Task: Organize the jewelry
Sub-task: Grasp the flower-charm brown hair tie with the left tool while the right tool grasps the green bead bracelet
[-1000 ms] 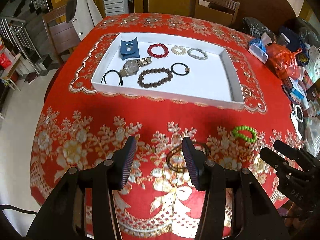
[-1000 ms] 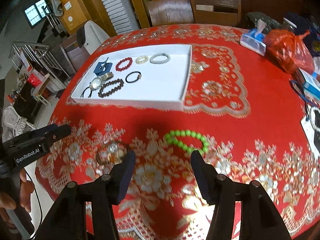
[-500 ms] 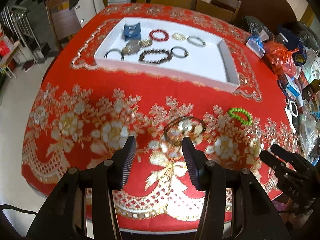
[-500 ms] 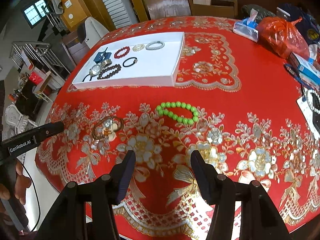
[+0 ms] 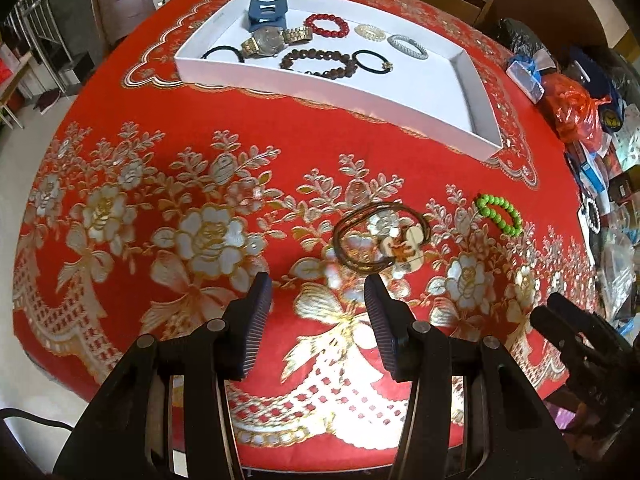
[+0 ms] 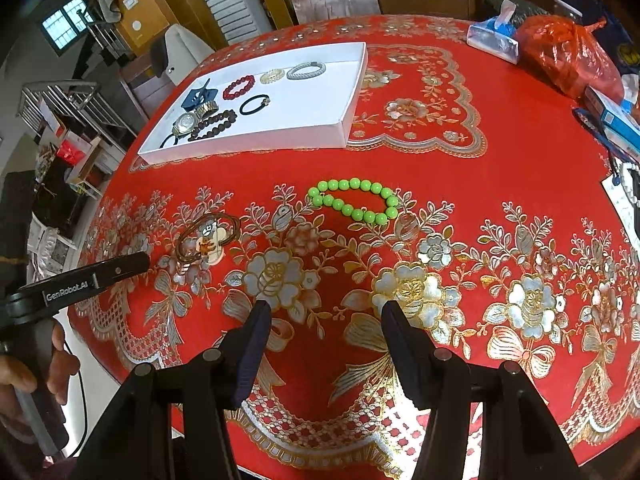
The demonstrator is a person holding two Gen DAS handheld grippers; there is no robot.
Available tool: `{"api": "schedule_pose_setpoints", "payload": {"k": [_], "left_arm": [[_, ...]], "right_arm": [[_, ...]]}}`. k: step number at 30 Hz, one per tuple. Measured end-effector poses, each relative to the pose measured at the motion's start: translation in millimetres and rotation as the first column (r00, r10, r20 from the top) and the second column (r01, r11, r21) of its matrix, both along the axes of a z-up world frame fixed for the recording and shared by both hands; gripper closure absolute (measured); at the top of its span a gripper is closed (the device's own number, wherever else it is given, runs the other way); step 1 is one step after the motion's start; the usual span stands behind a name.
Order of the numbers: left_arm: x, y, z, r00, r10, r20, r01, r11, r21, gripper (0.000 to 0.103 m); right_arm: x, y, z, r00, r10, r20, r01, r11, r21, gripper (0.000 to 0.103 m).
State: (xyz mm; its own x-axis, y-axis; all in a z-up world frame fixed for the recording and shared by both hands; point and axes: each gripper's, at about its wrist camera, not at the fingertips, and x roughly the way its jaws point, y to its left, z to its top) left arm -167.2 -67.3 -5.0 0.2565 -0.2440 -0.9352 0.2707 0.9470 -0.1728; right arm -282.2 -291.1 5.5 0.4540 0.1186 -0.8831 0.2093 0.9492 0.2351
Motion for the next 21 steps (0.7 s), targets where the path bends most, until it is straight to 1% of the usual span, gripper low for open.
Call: {"api": "schedule_pose_setpoints", "payload": {"k": [4,6,7,9,11,13,15,18,21], "left_arm": [[1.6,-11.8,-0.9,1.0,-0.028,-0.011,0.028,1.0,-0.005,0.056],[1.0,-21.2,1.1,0.997,-0.074,0.016,0.074,0.997,-0.009,0.056],[0.0,-26.8,1.5,0.993,-0.109,0.032,0.109,0.994,0.002,0.056],[-2.4,-39.6,-0.9,0.977,-0.211,0.039,0.21,0.977,0.028,0.05],[-4.5,-48.6,-4.5,0.952,-0.303,0.036,0.302,0.953,0.028,0.048],[-4.4,-56.2,-8.8,0.93,-0.367,0.035,0.366,0.93,0.041,0.048],[-1.1,-64.1,-13.7,0.912,-0.409,0.028,0.407,0.912,0.061,0.047],[2.9,-74.3,-19.8,0.891,-0.454,0.017,0.451,0.89,0.069,0.047],[5.4,-83.6,-26.4,0.877,-0.48,0.016,0.475,0.872,0.117,0.047]], "right_arm": [[0.6,-4.2,-1.2,1.0,-0.019,-0.007,0.019,1.0,0.012,0.048],[0.9,-4.3,-1.5,1.0,-0.019,-0.01,0.019,1.0,0.009,0.048],[1.2,-4.6,-1.6,1.0,-0.02,-0.011,0.02,1.0,0.009,0.048],[1.9,-6.0,-1.6,1.0,-0.026,-0.011,0.026,1.0,0.013,0.048],[2.5,-7.2,-1.1,0.999,-0.033,-0.011,0.033,0.999,0.015,0.048],[4.3,-8.6,-0.6,0.999,-0.038,-0.011,0.038,0.999,0.014,0.048],[6.6,-10.6,-0.8,0.999,-0.045,-0.013,0.045,0.999,0.012,0.048],[11.2,-14.9,-2.4,0.998,-0.063,-0.02,0.064,0.998,0.015,0.048],[15.0,-20.1,-3.9,0.996,-0.082,-0.026,0.083,0.996,0.016,0.048]]}}
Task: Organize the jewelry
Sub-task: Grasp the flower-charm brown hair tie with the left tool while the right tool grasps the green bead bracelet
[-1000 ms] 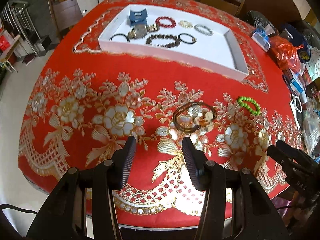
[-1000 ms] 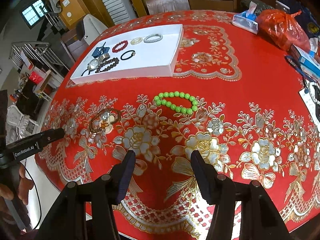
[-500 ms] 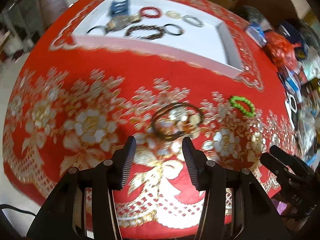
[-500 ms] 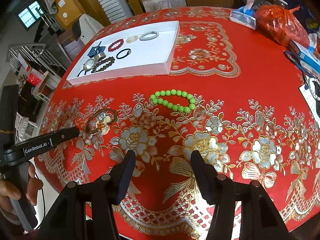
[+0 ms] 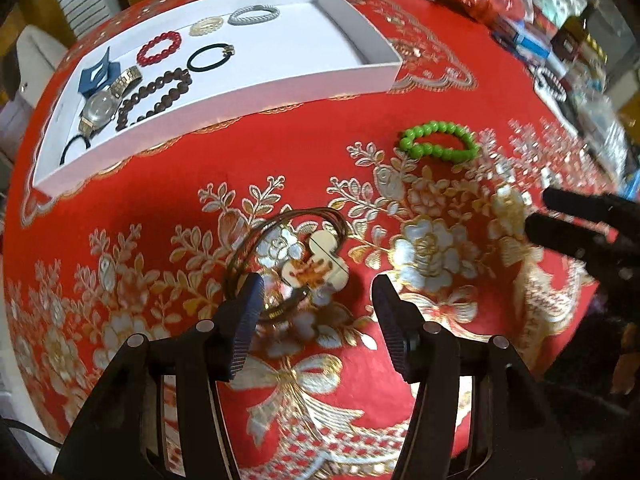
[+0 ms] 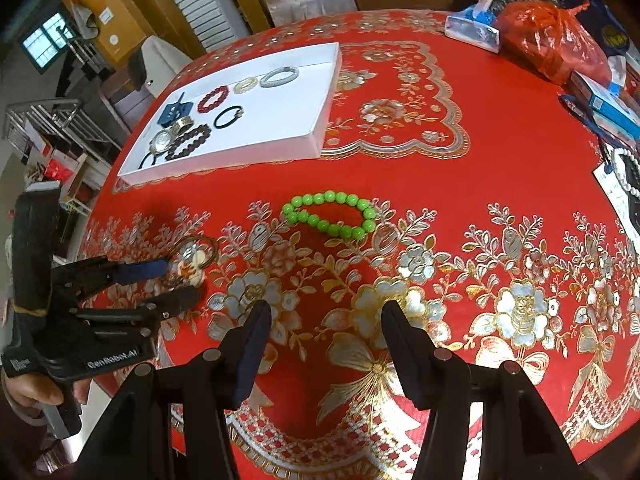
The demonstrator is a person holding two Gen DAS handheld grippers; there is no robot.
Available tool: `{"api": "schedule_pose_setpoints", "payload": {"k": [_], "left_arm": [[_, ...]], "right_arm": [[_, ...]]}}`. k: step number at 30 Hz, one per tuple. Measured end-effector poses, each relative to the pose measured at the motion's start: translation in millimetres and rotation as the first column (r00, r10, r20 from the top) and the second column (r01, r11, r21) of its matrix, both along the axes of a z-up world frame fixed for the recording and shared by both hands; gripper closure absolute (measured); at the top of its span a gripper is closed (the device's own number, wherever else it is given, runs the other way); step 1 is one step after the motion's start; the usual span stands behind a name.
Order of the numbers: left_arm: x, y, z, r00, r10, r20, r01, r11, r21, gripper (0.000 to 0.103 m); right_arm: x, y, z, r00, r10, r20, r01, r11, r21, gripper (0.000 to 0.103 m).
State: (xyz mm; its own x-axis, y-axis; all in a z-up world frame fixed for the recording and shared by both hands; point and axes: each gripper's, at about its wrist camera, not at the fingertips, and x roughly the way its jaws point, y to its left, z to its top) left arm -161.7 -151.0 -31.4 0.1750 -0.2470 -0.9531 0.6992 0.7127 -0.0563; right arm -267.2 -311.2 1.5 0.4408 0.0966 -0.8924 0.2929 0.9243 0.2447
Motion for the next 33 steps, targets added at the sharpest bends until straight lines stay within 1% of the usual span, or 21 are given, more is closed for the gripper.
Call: {"api": "schedule_pose_setpoints", "payload": {"k": [2,5,9,11,13,14,15,16,17,18,19,20,21,23,25,27,29,33], "left_arm": [[0.5,-5.3,-4.7,1.0,-0.021,0.005,0.021,1.0,0.021,0.047],[-3.5,-12.4,-6.7,0.997,-0.058,0.049,0.056,0.998,0.042,0.047],[-2.6,-16.7,-8.1,0.997,-0.06,0.05,0.059,0.998,0.029,0.047],[0.0,-17.8,-8.3,0.997,-0.058,0.041,0.057,0.998,0.018,0.048],[4.6,-18.6,-8.0,0.998,-0.054,0.026,0.054,0.999,0.004,0.048],[5.6,-17.7,-6.9,0.998,-0.052,0.021,0.052,0.999,-0.002,0.048],[6.6,-17.6,-6.6,0.999,-0.05,0.017,0.05,0.999,-0.007,0.049],[7.0,-18.1,-6.2,0.999,-0.049,0.018,0.049,0.999,-0.009,0.051],[5.4,-19.1,-6.1,0.999,-0.049,0.023,0.049,0.999,-0.007,0.053],[5.1,-18.6,-5.7,0.998,-0.049,0.028,0.05,0.999,-0.005,0.058],[6.3,-18.3,-5.4,0.998,-0.045,0.033,0.045,0.999,-0.004,0.063],[8.5,-16.9,-4.7,0.999,-0.036,0.035,0.036,0.999,-0.007,0.068],[7.7,-7.7,-2.2,0.999,-0.026,0.025,0.026,1.0,-0.017,0.068],[13.6,-3.3,-1.1,1.0,-0.007,-0.009,0.007,0.999,-0.051,0.068],[16.3,1.3,-0.3,1.0,0.009,-0.023,-0.01,0.998,-0.064,0.068],[18.9,7.8,2.1,0.999,0.027,-0.03,-0.029,0.997,-0.071,0.068],[20.3,16.7,7.3,0.999,0.039,-0.038,-0.042,0.996,-0.085,0.068],[20.9,24.3,22.0,0.998,0.05,-0.027,-0.052,0.993,-0.106,0.068]], "right_arm": [[3.1,-4.7,-1.1,1.0,-0.013,-0.001,0.013,1.0,0.003,0.048],[11.8,-14.1,-4.1,1.0,-0.025,-0.006,0.025,1.0,-0.01,0.048],[30.5,-30.6,-10.6,0.999,-0.033,-0.004,0.033,0.999,-0.021,0.048],[44.3,-35.6,-16.5,0.999,-0.03,-0.024,0.028,0.998,-0.058,0.048],[54.3,-37.2,-19.7,1.0,-0.013,-0.016,0.012,0.998,-0.064,0.055],[59.0,-37.4,-21.9,1.0,-0.005,-0.018,0.004,0.998,-0.07,0.056],[63.7,-37.4,-24.7,1.0,0.001,-0.027,-0.003,0.997,-0.081,0.061],[68.4,-36.4,-28.4,0.999,0.011,-0.04,-0.015,0.995,-0.094,0.07],[71.3,-34.6,-32.1,0.998,0.022,-0.051,-0.028,0.993,-0.113,0.074],[72.5,-31.3,-32.2,0.999,0.031,-0.043,-0.038,0.987,-0.155,0.081],[74.0,-26.6,-34.1,0.997,0.049,-0.053,-0.058,0.979,-0.194,0.087],[74.4,-22.4,-35.0,0.996,0.066,-0.056,-0.077,0.97,-0.23,0.091],[74.3,-20.0,-35.3,0.996,0.077,-0.054,-0.088,0.967,-0.24,0.094],[72.2,-21.5,-34.6,0.997,0.072,-0.036,-0.078,0.971,-0.225,0.094],[69.0,-26.0,-27.8,0.999,0.052,-0.006,-0.052,0.975,-0.215,0.094],[66.1,-29.6,-17.8,0.999,0.04,0.022,-0.035,0.981,-0.191,0.094],[63.0,-32.9,-4.4,0.998,0.034,0.052,-0.023,0.982,-0.187,0.094],[61.6,-38.2,19.9,0.994,0.031,0.105,-0.015,0.989,-0.147,0.094]]}}
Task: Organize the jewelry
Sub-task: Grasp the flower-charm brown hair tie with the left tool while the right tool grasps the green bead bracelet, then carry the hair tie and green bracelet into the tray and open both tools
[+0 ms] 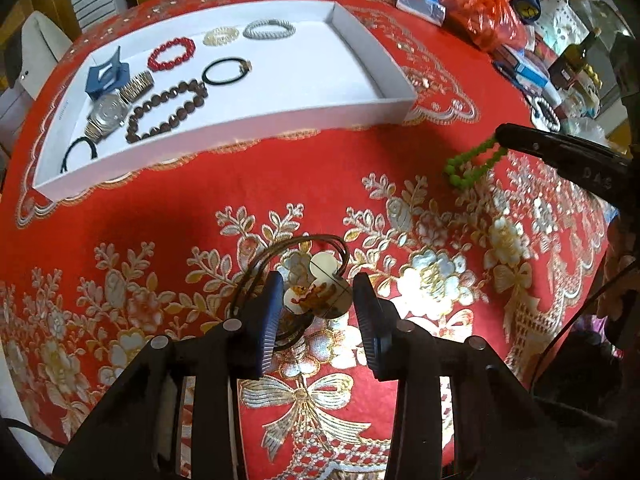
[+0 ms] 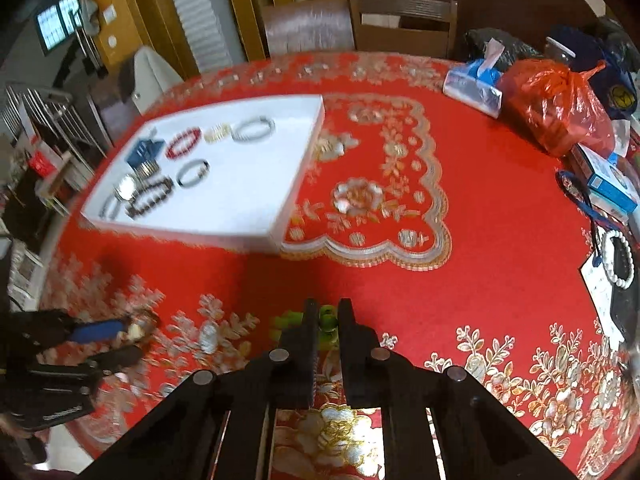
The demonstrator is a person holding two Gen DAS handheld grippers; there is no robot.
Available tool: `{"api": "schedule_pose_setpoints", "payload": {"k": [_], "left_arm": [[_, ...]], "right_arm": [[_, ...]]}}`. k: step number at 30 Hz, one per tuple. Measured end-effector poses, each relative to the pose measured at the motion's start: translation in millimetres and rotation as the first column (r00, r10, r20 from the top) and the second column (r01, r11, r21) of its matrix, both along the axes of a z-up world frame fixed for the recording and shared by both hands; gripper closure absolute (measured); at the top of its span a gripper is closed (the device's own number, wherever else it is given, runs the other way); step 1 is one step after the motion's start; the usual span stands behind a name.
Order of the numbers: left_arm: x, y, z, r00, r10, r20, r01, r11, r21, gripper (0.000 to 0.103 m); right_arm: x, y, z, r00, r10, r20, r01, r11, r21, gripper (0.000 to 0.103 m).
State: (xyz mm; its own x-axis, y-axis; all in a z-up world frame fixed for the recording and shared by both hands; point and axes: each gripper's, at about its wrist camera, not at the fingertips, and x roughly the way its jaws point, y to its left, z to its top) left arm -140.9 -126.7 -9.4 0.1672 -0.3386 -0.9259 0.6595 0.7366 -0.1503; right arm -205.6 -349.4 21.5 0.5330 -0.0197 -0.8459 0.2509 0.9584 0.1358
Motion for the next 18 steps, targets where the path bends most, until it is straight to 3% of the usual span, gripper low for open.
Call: {"api": "schedule_pose_setpoints", "payload": {"k": [13,18], "left_arm": [[24.6,-5.1,46.9,0.992,0.106,0.063,-0.102,0.992,-0.068,0.068],[41.4,-8.6,65.7,0.984,0.143,0.109,-0.135,0.988,-0.077,0.068]], "right_arm": [[17.9,-2.9,60.7,0.992,0.06,0.107,-0.066,0.996,0.057,0.094],[34.0,2.4,75.5,0.987,0.096,0.128,-0.102,0.994,0.038,0.094]]}}
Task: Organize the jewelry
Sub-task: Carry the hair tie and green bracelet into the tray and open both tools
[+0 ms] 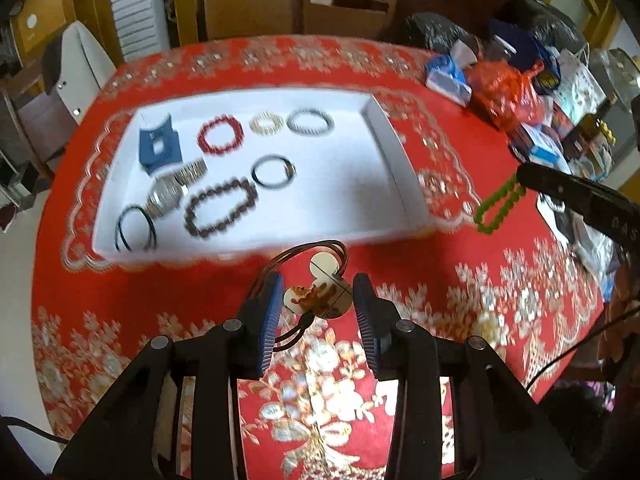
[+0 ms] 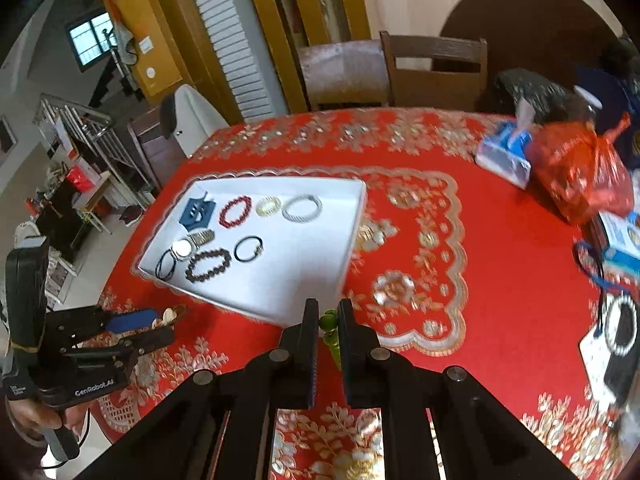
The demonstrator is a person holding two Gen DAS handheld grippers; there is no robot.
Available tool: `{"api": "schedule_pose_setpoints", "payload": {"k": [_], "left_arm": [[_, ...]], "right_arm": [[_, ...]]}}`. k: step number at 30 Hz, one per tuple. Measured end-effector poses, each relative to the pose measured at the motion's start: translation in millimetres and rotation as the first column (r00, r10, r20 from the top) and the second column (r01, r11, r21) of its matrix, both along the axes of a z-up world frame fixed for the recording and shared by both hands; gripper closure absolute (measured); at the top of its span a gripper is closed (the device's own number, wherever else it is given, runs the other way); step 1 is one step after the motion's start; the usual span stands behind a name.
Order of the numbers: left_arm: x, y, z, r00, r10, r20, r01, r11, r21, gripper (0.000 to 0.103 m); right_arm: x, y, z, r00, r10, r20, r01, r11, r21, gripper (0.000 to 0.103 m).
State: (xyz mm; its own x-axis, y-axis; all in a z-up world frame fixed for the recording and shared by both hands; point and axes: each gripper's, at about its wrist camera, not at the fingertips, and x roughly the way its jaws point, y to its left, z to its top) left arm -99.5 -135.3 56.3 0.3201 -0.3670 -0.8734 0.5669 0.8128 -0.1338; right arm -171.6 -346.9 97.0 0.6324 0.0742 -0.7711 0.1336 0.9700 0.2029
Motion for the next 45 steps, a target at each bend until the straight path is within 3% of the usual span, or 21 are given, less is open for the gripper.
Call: {"api": "schedule_pose_setpoints", "payload": {"k": [10,21,26,31,39,45], "left_arm": [[27.7,-13.2,11.4,0.999,0.03,0.037,-0.03,1.0,0.006,0.068],[53.6,-26.9,-4.0,0.999,0.04,0.008,-0.04,0.999,0.026,0.068],[66.4,-30.1,-18.2,0.998,0.057,-0.029,-0.056,0.998,0.032,0.068],[80.5,-37.4,-41.4,0.993,0.078,-0.094,-0.074,0.997,0.035,0.068],[98.7,-59.2,-66.9,0.983,0.081,-0.165,-0.08,0.997,0.013,0.068],[105.4,-71.3,-76.9,0.978,0.084,-0.191,-0.081,0.996,0.023,0.068]], "right_arm": [[35.9,5.8,12.8,0.999,0.038,0.018,-0.038,0.999,-0.003,0.094],[77.6,22.8,2.2,0.994,0.105,-0.012,-0.104,0.994,0.035,0.094],[103.6,33.9,-21.6,0.985,0.161,-0.069,-0.156,0.985,0.074,0.094],[136.6,21.8,-64.2,0.975,0.149,-0.163,-0.137,0.987,0.08,0.094],[185.5,0.9,-98.3,0.967,0.098,-0.235,-0.124,0.987,-0.1,0.094],[199.1,-12.1,-111.8,0.966,0.055,-0.251,-0.082,0.992,-0.1,0.094]]}}
